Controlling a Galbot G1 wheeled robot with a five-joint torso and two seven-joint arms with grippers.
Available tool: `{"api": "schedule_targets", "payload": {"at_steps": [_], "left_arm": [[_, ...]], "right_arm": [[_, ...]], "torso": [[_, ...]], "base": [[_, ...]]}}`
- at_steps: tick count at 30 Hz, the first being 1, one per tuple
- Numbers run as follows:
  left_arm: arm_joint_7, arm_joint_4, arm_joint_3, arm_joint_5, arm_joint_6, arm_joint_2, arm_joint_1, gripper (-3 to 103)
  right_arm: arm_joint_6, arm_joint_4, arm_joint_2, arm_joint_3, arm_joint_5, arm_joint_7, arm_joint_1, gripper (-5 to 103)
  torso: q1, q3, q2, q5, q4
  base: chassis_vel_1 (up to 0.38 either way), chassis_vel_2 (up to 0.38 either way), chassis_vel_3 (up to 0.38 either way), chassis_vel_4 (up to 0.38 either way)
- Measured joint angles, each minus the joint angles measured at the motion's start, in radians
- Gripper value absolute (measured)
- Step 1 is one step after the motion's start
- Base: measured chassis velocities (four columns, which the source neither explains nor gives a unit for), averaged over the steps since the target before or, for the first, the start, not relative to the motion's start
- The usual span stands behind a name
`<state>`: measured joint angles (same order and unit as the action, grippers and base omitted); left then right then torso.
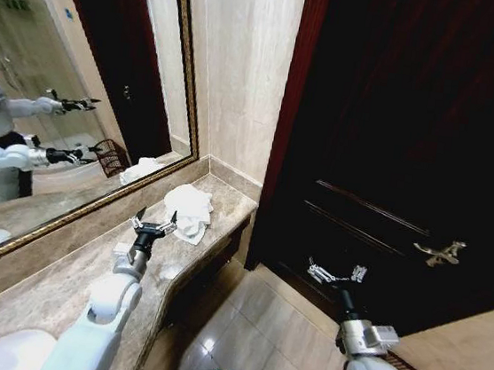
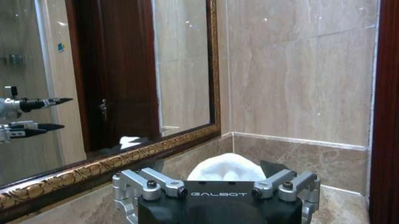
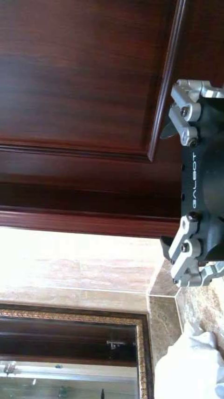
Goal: Discard the used towel into the hamper.
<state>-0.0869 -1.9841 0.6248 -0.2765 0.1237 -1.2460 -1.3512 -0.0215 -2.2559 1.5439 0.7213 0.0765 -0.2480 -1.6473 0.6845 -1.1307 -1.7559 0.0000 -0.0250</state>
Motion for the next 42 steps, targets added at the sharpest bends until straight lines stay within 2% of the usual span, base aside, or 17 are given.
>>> {"api": "schedule_targets", "payload": {"at_steps": [10, 20, 29, 34, 36, 37, 39, 40, 42], "left_arm": [[0.0, 0.053, -0.021, -0.035, -0.007, 0.013, 0.051, 100], [0.0, 0.136, -0.086, -0.077, -0.006, 0.057, 0.127, 100], [-0.022, 0.188, -0.154, -0.098, 0.045, 0.078, 0.223, 100], [-0.072, 0.197, -0.175, -0.114, 0.099, 0.08, 0.262, 100], [-0.131, 0.198, -0.19, -0.118, 0.145, 0.076, 0.286, 100], [-0.131, 0.198, -0.19, -0.118, 0.145, 0.076, 0.286, 100], [-0.216, 0.183, -0.201, -0.127, 0.214, 0.06, 0.302, 100], [-0.216, 0.183, -0.201, -0.127, 0.214, 0.06, 0.302, 100], [-0.274, 0.155, -0.205, -0.153, 0.272, 0.043, 0.305, 100]], "right_arm": [[0.016, 0.013, 0.005, -0.004, 0.005, 0.002, 0.004, 100], [0.05, 0.01, 0.029, 0.01, 0.005, 0.006, 0.03, 100], [0.059, 0.026, 0.042, -0.004, -0.013, 0.002, 0.047, 100], [0.059, 0.044, 0.043, -0.009, -0.018, 0.001, 0.053, 100], [0.059, 0.046, 0.037, -0.009, -0.018, 0.001, 0.053, 100], [0.059, 0.046, 0.037, -0.009, -0.018, 0.001, 0.053, 100], [0.06, 0.046, 0.032, -0.005, -0.015, 0.001, 0.056, 100], [0.06, 0.046, 0.032, -0.005, -0.015, 0.001, 0.056, 100], [0.06, 0.047, 0.031, 0.001, -0.011, 0.002, 0.06, 100]], "torso": [[0.0, 0.0, 0.0, 0.0, 0.0001], [0.0, 0.0, 0.0, 0.0, 0.0], [0.0, 0.0, 0.0, 0.0, 0.0], [0.0, 0.0, 0.0, 0.0, 0.0], [0.0, 0.0, 0.0, 0.0001, 0.0], [0.0, 0.0, 0.0, 0.0001, 0.0], [0.0, 0.0, 0.0, 0.0001, 0.0], [0.0, 0.0, 0.0, 0.0001, 0.0], [0.0, 0.0, 0.0, 0.0001, 0.0]], "base": [[0.0, 0.0, 0.0, 0.0], [0.0, 0.0, 0.0, 0.0], [0.0, 0.0, 0.0, 0.0], [0.0, 0.0, 0.0, 0.0], [0.0, 0.0, 0.0, 0.0], [0.0, 0.0, 0.0, 0.0], [0.0, 0.0, 0.0, 0.0], [0.0, 0.0, 0.0, 0.0], [0.0, 0.0, 0.0, 0.0]]}}
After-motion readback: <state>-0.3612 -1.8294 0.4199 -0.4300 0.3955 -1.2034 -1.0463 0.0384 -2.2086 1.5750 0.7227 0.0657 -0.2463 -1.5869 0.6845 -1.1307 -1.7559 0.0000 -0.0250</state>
